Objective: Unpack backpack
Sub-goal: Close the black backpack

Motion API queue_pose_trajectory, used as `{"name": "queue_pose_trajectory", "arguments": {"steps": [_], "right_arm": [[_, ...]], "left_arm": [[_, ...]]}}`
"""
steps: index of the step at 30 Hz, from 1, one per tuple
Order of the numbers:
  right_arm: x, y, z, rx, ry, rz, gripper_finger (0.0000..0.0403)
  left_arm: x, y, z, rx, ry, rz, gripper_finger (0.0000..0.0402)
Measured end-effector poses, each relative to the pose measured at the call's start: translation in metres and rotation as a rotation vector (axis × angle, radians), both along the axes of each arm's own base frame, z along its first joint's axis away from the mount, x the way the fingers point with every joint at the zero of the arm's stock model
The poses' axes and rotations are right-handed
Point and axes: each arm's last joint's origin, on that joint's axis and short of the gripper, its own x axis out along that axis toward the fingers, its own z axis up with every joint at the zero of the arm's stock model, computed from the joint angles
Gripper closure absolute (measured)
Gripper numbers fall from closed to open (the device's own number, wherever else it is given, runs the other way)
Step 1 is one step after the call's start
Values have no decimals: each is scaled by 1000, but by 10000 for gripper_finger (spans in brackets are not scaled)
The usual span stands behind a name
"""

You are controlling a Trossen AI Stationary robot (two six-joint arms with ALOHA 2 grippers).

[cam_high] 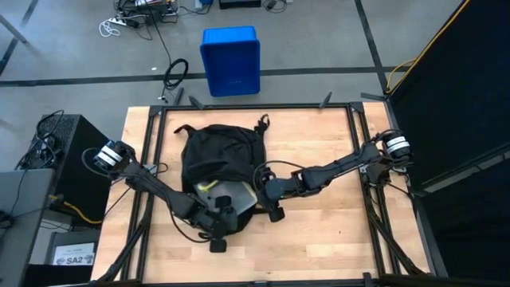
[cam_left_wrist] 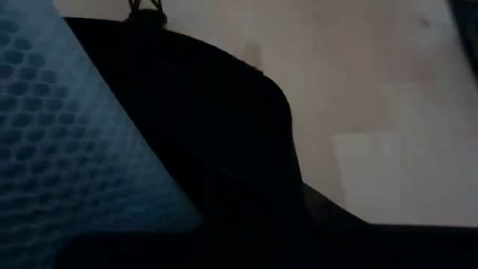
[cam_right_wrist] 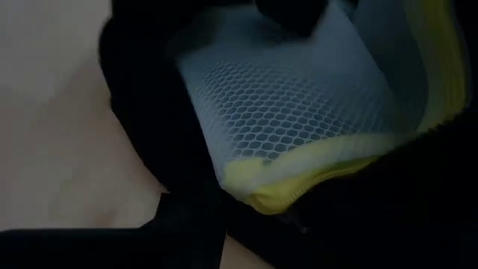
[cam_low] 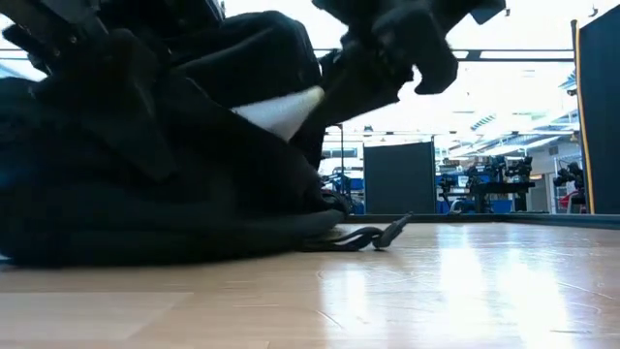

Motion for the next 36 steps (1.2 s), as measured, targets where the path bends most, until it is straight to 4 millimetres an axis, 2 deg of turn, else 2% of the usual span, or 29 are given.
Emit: {"name": "queue_pose_trajectory", "arguments": {"steps": [5, 9, 12, 17, 20, 26, 36], "right_arm": [[2, 19, 14, 11, -43, 49, 267], [0, 27, 16, 10, -44, 70, 266], [1, 27, 10, -9, -16, 77, 267], [6, 27, -13, -48, 58, 70, 262], [11, 22, -16, -62, 68, 43, 255], [21, 18, -5, -59, 38, 27, 247], [31, 29, 22, -36, -33, 87, 264]], "left_arm": [[1, -11, 5, -19, -81, -93, 401], [2, -14, 8, -42, -105, -123, 401], [2, -14, 8, -45, -104, -124, 401], [3, -14, 8, -53, -109, -132, 402], [3, -14, 8, -57, -111, -132, 401], [3, -14, 8, -59, -108, -132, 401], [2, -14, 9, -44, -106, -120, 401]]}}
